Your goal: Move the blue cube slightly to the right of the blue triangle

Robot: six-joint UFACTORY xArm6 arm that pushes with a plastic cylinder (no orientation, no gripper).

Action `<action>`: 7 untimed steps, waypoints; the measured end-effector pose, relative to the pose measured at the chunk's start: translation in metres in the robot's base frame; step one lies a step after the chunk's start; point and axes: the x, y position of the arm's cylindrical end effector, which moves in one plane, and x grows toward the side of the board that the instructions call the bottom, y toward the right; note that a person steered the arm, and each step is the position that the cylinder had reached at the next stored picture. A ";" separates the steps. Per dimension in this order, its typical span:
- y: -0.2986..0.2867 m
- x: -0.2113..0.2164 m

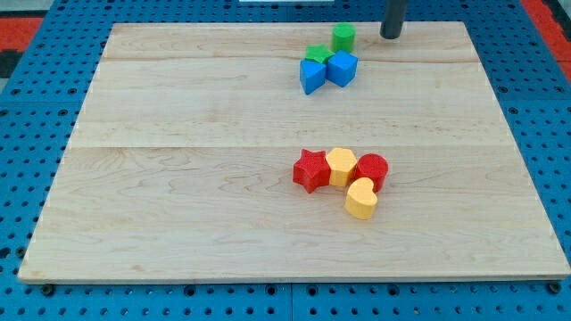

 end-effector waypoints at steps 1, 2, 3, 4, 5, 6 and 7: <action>-0.046 0.001; -0.063 0.001; -0.085 0.001; -0.051 0.004; -0.026 0.029; -0.037 0.061; -0.044 0.086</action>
